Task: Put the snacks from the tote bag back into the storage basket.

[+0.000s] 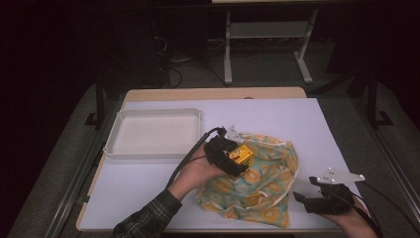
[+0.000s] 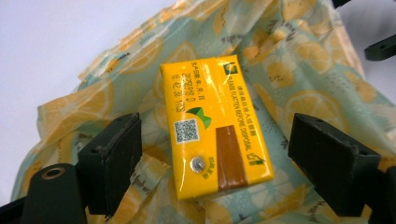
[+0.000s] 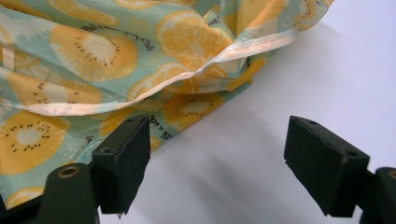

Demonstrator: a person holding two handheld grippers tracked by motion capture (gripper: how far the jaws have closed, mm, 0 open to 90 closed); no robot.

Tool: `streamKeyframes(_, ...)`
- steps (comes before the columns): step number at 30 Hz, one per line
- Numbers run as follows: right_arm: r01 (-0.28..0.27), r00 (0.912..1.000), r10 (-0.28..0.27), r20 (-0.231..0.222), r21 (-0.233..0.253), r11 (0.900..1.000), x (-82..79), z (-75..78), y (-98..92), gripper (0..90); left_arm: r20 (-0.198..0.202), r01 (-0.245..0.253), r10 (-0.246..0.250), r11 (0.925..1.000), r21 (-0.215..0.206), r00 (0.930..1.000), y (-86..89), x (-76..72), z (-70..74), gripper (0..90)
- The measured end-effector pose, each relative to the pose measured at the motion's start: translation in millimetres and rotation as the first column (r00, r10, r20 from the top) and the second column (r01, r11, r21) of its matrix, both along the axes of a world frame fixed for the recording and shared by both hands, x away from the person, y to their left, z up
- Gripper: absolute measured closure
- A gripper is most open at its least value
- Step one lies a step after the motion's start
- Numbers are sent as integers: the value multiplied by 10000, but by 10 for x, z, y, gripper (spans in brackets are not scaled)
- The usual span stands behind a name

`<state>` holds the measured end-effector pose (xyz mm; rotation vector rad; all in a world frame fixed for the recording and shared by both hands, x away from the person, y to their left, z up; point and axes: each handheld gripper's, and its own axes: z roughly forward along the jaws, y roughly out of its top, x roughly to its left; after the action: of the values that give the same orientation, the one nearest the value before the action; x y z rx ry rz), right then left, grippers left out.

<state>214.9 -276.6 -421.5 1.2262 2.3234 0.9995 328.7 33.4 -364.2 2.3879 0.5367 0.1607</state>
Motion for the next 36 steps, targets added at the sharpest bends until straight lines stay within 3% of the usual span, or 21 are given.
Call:
streamKeyframes(10, 9, 10000, -9, -11, 21, 10000, 8, -5, -5, 222, -236, -28, 41, 9986, 535, 9997, -129, 88, -113, 229)
streamKeyframes(14, 9, 10000, -9, -30, 25, 10000, 9, -9, -7, 222, -244, -74, 93, 9970, 769, 9997, -131, 94, -132, 301)
streamKeyframes(26, -24, 10000, 24, -54, 0, 10000, 14, -13, 0, 222, -194, 118, -100, 9953, 961, 9998, -140, 69, -134, 489)
streamKeyframes(36, -55, 10000, 55, -36, -5, 10000, 18, -19, -1, 222, -245, 115, -93, 9956, 927, 9997, -140, 62, -132, 524)
